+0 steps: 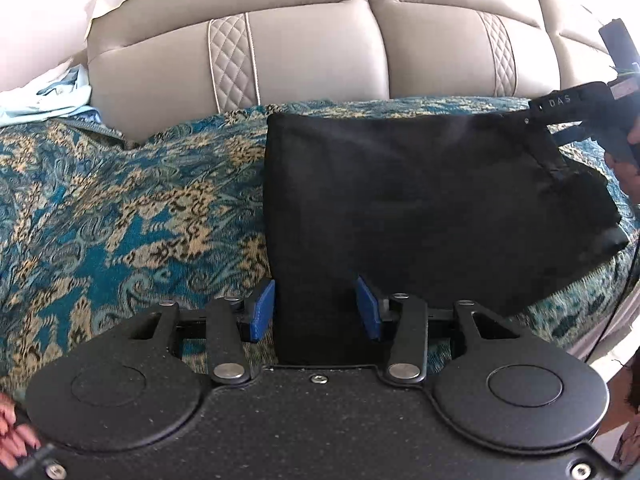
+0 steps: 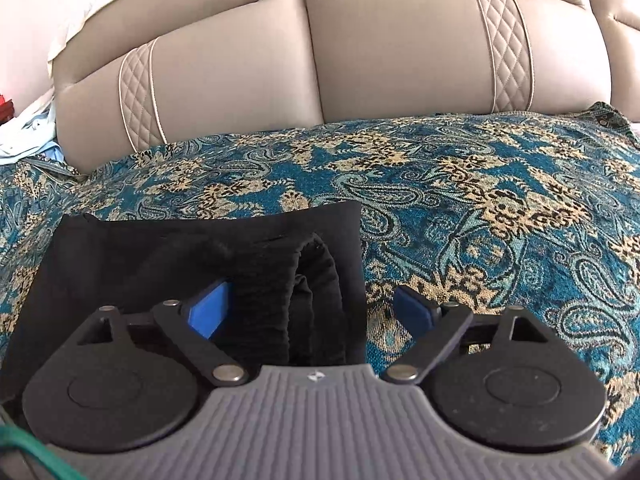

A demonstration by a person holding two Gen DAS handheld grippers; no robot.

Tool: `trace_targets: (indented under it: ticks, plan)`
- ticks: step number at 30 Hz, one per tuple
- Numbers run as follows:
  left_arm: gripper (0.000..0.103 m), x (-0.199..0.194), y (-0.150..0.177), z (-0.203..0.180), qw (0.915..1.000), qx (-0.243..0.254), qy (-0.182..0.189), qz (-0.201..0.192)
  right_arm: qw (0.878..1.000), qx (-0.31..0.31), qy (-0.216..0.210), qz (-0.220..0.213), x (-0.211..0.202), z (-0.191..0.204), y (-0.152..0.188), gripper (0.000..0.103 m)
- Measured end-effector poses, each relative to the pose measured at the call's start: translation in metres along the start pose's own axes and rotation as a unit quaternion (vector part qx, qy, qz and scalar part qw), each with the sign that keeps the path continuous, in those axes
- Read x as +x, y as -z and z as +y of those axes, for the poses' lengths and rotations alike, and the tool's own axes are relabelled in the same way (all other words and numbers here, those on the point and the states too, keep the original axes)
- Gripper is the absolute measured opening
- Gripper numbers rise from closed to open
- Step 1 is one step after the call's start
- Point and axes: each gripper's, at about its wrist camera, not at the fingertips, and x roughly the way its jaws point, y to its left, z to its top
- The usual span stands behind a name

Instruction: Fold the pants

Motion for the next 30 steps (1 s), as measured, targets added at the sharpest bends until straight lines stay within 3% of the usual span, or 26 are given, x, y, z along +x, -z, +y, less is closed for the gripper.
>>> trace_targets:
  ticks: [5, 10, 14, 17, 23, 30]
  plan:
    - [0.049, -0.005, -0.01, 0.004, 0.9999, -0.01, 0.013, 0.001, 1.0, -0.005, -0.009, -0.004, 0.001, -0.001, 0.003, 0.096]
    - [0.052, 0.02, -0.052, 0.032, 0.9982, -0.044, 0.038, -0.017, 0.999, -0.023, -0.025, -0.005, 0.003, -0.002, 0.003, 0.097]
    - [0.047, 0.06, -0.086, 0.058, 0.9935, -0.091, 0.068, -0.009, 0.999, -0.021, -0.043, -0.006, 0.003, -0.002, 0.001, 0.083]
    - [0.045, 0.091, -0.102, 0.067, 0.9909, -0.117, 0.064, 0.017, 0.998, -0.025, -0.051, -0.008, 0.003, 0.0, 0.001, 0.08]
    - [0.046, 0.124, -0.113, 0.073, 0.9856, -0.138, 0.089, 0.038, 0.997, -0.025, -0.065, -0.016, 0.005, -0.003, 0.003, 0.08]
    - [0.049, 0.138, -0.116, 0.07, 0.9827, -0.14, 0.117, 0.035, 0.997, -0.021, -0.074, -0.024, 0.006, -0.005, 0.004, 0.079]
